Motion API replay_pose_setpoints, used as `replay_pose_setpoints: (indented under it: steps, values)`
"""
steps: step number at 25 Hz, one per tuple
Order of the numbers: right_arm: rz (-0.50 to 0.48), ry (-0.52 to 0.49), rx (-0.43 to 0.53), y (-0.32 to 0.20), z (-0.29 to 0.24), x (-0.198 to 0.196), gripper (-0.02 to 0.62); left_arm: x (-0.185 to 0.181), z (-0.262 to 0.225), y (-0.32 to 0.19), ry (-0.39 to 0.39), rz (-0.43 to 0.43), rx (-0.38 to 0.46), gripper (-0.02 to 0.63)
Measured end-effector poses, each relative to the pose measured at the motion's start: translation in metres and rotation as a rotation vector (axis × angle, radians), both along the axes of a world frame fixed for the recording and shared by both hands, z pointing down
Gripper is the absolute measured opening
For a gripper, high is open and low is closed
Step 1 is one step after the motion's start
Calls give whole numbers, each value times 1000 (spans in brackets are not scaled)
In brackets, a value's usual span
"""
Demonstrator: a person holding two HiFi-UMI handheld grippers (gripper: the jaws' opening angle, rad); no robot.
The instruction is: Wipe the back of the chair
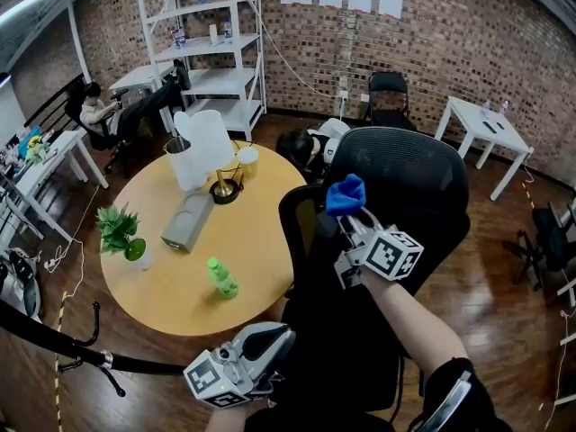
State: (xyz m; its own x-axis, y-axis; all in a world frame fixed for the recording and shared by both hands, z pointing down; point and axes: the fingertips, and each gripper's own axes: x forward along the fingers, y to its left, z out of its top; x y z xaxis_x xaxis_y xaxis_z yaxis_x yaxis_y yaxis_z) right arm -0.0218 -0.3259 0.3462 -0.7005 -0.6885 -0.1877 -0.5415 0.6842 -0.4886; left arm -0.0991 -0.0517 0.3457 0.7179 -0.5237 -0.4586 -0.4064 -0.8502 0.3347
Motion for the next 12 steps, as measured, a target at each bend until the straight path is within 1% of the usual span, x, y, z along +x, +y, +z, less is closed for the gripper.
replay_pose_setpoints:
  steps: [3,6,8,10,12]
  values:
    - [-97,-15,-25,8,10,-34,54,1,0,1,-7,-12,-6,-8]
    - [-246,13,-53,24,20,-77,54,1,0,2,-15,-28,-11,-8]
    - [-317,17,-89,28,31,-99,54,1,-1,2,-20,-41,-15,-8]
    - [-314,-18,-149,17,42,-104,54,1,-2,2,-24,-51,-18,-8]
    - [-252,-50,-201,-2,56,-90,54,3,-2,2,-28,-55,-17,-8]
